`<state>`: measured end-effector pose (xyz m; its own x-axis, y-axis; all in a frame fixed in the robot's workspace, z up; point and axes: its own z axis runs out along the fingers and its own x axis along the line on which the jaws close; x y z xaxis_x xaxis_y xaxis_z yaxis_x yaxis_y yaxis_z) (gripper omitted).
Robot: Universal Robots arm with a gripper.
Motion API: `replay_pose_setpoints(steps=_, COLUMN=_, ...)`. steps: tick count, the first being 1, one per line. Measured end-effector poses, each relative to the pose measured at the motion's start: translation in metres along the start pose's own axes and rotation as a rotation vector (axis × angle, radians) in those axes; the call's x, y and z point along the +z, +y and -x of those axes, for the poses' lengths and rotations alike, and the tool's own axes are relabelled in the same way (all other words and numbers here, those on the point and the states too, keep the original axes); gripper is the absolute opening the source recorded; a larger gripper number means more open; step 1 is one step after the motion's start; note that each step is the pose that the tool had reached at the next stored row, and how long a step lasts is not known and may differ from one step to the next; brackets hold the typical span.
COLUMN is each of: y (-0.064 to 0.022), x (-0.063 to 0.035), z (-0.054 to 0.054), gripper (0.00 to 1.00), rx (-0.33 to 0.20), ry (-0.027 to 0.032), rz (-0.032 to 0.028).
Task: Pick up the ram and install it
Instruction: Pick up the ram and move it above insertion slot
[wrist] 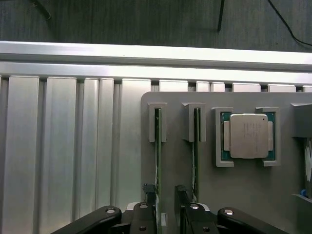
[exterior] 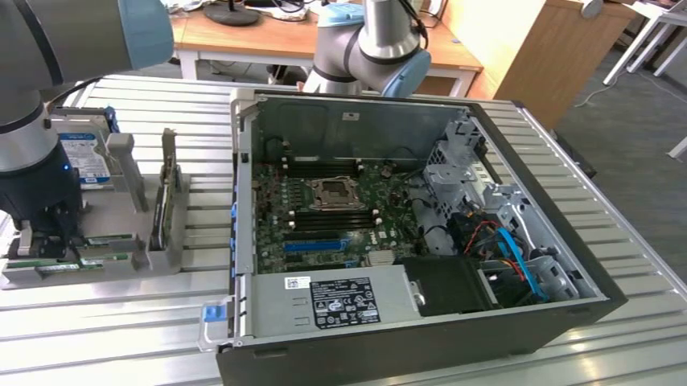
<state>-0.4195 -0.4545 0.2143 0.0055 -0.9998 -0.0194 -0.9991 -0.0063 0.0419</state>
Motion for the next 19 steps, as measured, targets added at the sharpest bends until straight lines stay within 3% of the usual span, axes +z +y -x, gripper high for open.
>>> replay_pose_setpoints(steps=19, y=-0.0004, x=0.0108, z=-0.0002, gripper=0.30, rx=0.000, ry=0.0000, rz=0.0001)
